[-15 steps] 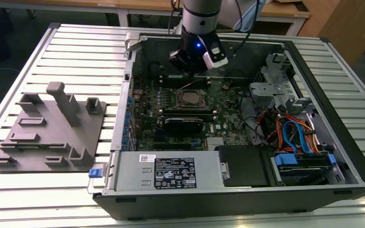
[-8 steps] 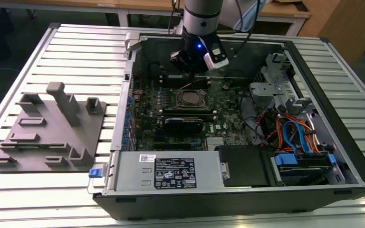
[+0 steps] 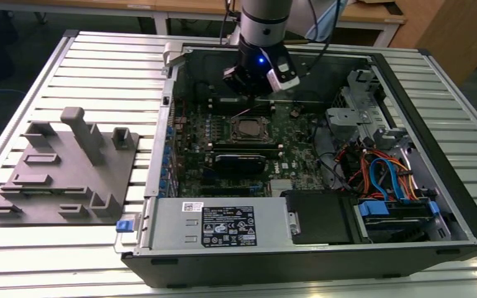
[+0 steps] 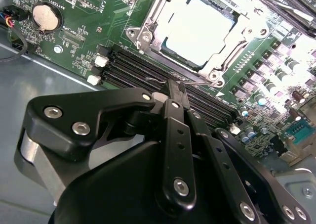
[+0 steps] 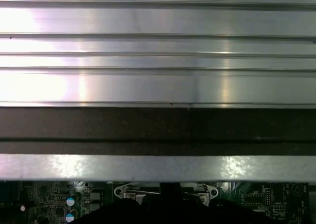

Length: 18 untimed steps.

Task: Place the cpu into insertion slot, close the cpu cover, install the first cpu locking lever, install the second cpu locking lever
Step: 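Install the first cpu locking lever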

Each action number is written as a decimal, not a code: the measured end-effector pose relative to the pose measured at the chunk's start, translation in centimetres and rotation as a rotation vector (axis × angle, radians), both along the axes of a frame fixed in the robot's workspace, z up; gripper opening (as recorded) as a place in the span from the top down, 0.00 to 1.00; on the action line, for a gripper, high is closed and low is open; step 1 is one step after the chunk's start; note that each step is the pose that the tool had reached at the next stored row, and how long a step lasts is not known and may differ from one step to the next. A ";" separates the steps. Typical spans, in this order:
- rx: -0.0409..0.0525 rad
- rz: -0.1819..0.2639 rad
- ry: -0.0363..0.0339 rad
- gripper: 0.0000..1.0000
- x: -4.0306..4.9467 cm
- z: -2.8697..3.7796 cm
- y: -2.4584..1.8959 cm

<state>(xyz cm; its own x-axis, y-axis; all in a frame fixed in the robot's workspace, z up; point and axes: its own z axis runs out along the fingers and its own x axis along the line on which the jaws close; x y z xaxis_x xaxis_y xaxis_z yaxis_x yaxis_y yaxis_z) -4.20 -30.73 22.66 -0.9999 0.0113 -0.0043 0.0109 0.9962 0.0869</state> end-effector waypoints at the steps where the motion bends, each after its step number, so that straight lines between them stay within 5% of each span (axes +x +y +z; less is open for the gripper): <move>1: -0.0002 0.000 0.0001 0.90 0.01 0.00 0.00; 18: 0.0000 -0.004 0.0005 0.90 0.65 -0.41 0.00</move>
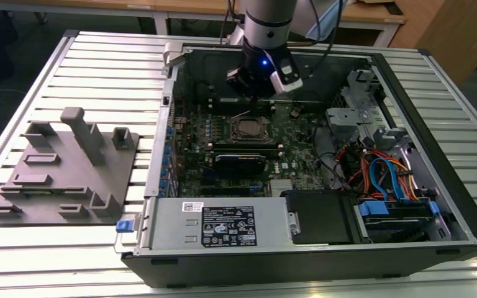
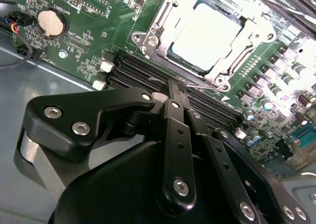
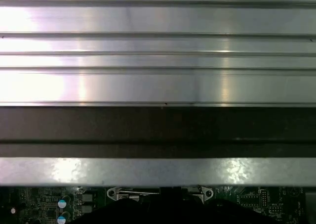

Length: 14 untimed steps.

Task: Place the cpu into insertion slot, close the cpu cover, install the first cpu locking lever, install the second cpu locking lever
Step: 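Install the first cpu locking lever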

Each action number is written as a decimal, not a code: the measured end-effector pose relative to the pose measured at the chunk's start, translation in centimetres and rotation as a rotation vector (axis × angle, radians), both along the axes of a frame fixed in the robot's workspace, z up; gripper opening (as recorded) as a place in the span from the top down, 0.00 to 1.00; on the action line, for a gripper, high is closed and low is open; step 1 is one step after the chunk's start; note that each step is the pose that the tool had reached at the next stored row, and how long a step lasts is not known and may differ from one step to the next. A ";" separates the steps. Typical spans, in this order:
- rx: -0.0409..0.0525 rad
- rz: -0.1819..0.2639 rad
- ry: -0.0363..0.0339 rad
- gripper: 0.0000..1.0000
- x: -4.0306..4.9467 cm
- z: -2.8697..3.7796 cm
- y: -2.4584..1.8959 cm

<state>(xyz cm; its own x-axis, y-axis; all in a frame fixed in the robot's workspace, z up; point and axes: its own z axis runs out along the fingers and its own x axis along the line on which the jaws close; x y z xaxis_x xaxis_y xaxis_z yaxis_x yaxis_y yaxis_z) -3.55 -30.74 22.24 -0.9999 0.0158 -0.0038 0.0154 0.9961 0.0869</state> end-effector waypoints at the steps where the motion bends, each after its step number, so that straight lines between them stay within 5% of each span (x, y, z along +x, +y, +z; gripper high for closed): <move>1: 0.0000 -0.001 0.0000 0.90 0.06 -0.07 0.00; 14: 0.0067 -0.032 0.0004 0.90 0.56 -1.03 -0.12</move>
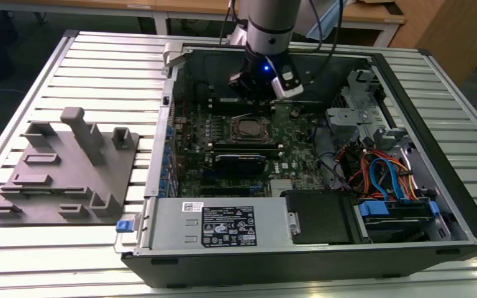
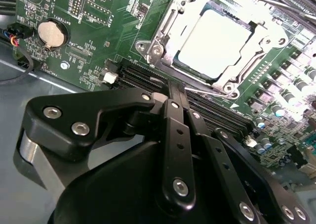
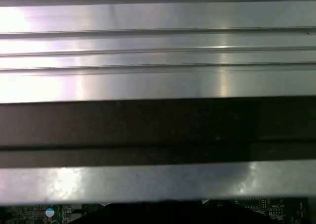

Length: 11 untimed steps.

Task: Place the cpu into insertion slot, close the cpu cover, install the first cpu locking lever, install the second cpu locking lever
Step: 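Install the first cpu locking lever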

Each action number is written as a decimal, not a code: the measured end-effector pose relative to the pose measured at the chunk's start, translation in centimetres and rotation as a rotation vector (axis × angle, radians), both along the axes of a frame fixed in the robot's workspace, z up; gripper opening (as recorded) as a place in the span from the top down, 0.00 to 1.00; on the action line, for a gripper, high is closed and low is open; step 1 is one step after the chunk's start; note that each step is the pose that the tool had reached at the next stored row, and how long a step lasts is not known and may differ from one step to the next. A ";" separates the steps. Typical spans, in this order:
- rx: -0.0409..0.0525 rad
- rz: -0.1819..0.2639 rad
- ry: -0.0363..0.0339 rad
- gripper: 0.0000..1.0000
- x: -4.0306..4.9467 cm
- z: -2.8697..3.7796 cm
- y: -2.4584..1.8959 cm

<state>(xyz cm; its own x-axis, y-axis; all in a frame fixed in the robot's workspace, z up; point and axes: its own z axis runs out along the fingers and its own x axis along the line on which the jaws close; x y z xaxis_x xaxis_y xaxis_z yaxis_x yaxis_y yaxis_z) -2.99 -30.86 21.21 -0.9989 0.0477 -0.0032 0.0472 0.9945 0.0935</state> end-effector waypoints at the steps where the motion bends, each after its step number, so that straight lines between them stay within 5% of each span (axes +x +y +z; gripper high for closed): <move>1: 0.0006 -0.004 0.0001 0.90 0.01 -0.06 0.00; 11: 0.0020 -0.035 0.0003 0.90 0.18 -0.57 0.00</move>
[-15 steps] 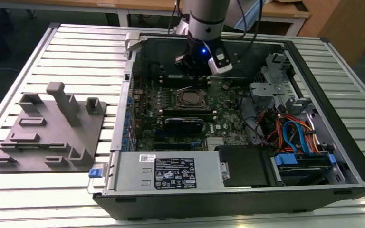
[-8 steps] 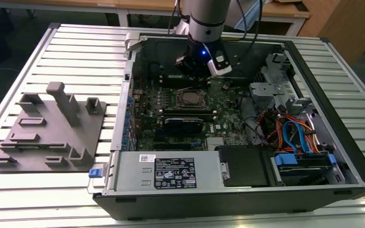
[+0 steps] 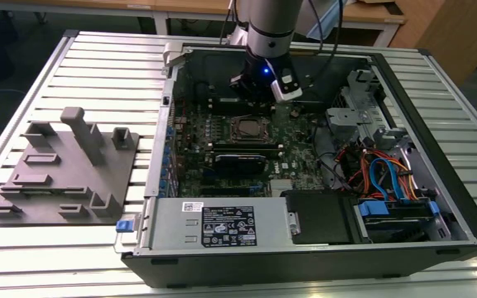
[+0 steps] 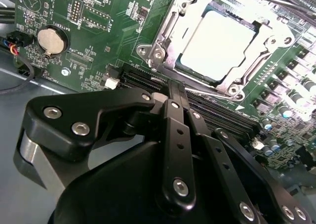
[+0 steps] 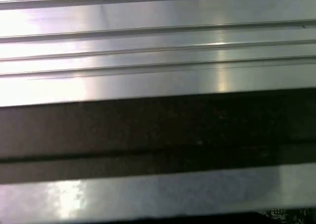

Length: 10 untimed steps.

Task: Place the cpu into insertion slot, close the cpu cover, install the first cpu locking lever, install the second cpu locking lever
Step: 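Install the first cpu locking lever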

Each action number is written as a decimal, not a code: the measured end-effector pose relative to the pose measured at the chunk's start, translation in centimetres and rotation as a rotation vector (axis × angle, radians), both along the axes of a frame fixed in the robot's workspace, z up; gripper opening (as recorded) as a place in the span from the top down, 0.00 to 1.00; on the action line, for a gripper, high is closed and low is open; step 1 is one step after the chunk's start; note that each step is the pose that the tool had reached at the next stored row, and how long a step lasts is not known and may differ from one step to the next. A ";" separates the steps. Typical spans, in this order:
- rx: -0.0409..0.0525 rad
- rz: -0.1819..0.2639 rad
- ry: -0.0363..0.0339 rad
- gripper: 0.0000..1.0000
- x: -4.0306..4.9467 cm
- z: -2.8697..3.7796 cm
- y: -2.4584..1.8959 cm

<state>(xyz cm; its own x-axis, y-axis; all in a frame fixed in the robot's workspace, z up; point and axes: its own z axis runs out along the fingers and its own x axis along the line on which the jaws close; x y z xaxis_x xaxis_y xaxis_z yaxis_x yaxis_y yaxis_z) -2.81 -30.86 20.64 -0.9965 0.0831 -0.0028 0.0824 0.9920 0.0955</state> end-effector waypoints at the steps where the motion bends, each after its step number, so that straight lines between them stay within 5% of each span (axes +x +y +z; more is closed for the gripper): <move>1: -0.0001 -0.001 0.0001 0.90 0.01 -0.06 0.00; 10: 0.0002 -0.012 0.0007 0.90 0.13 -0.62 0.00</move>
